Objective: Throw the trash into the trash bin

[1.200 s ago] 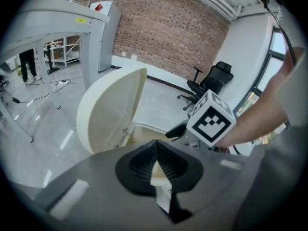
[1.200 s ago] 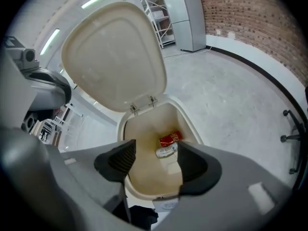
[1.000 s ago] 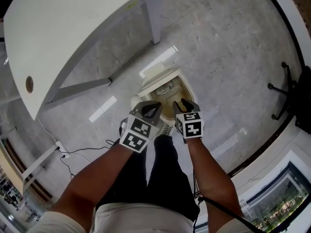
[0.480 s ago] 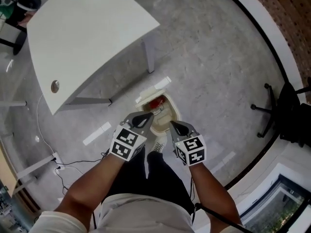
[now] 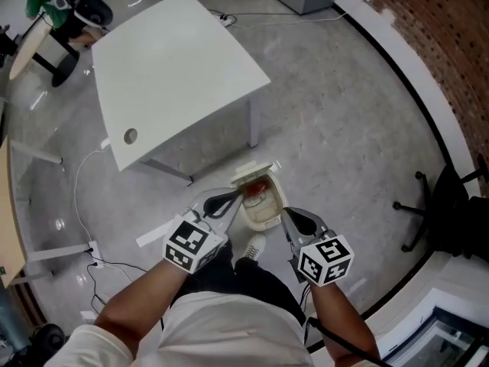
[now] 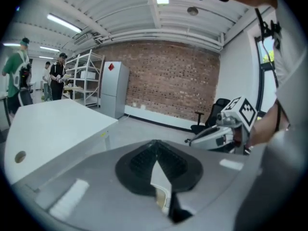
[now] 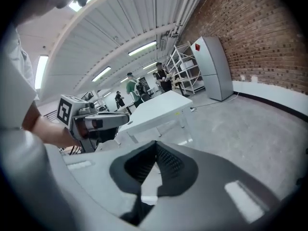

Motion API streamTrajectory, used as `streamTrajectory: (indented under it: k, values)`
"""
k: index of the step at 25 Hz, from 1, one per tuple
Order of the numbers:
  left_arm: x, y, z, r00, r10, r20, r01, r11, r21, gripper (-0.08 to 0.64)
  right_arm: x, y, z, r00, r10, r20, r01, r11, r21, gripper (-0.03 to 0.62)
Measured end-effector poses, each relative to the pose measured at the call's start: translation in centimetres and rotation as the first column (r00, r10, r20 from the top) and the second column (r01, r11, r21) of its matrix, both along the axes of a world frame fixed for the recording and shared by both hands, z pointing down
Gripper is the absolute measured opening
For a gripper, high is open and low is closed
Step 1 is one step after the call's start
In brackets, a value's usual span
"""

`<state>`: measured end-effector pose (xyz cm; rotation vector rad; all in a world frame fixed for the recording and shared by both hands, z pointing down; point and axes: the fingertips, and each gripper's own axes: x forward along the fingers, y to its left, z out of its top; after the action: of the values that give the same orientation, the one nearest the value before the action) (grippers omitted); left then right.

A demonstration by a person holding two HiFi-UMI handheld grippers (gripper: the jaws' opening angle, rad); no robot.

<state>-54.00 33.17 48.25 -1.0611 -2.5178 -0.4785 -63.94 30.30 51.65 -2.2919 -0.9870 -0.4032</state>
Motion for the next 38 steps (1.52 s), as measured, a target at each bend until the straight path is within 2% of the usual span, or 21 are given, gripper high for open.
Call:
streamTrajectory:
  k: [2,5,8,14,19,22,27,30,38]
  values:
    - [0.1,-1.2,-1.6,1.0,0.007,0.006,-0.007,1.0,-0.015,0.009,0.3,-0.1,-1.7,1.0,-0.004,-0.018,0.003,1.0,-0.02,0.002]
    - [0.4,-3.7,-2.8,1.0,0.008,0.03,-0.008,1.0,0.017,0.008,0.7,-1.4,-3.7,1.0,0.002,-0.028,-0.003,0.999,-0.04,0.002]
    - [1.4,-5.5,-4.5,0.998,0.004,0.055,-0.005,1.0,0.006,0.008,1.2,-2.8,-5.9,1.0,0.013,-0.025,-0.015,0.997,-0.075,0.002]
    - [5.5,-5.5,-9.4,0.995,-0.003,0.096,0.014,0.994,-0.112,0.008,2.4,-4.2,-10.1,0.999,0.024,0.025,-0.019,0.985,-0.169,0.002]
    - [8.5,-7.6,-13.9,0.99,0.017,0.143,0.014,0.977,-0.212,0.008,4.0,-6.9,-13.3,0.996,0.087,0.022,-0.08,0.972,-0.221,0.002]
    - [9.4,-10.1,-14.4,0.986,0.034,0.162,0.003,0.974,-0.225,0.009,5.4,-9.6,-14.7,0.994,0.107,0.013,-0.101,0.962,-0.252,0.002]
    - [10.1,-14.8,-14.0,0.978,0.045,0.206,-0.005,0.981,-0.192,0.008,6.7,-14.1,-16.0,0.991,0.131,0.005,-0.124,0.952,-0.281,0.002]
    - [10.0,-16.2,-14.0,0.976,0.064,0.208,-0.024,0.982,-0.187,0.008,7.0,-15.4,-16.5,0.989,0.148,-0.01,-0.144,0.949,-0.281,0.002]
    - [9.5,-17.6,-14.6,0.977,0.048,0.208,-0.001,0.975,-0.22,0.008,7.4,-16.4,-17.2,0.994,0.109,0.007,-0.101,0.943,-0.318,0.002]
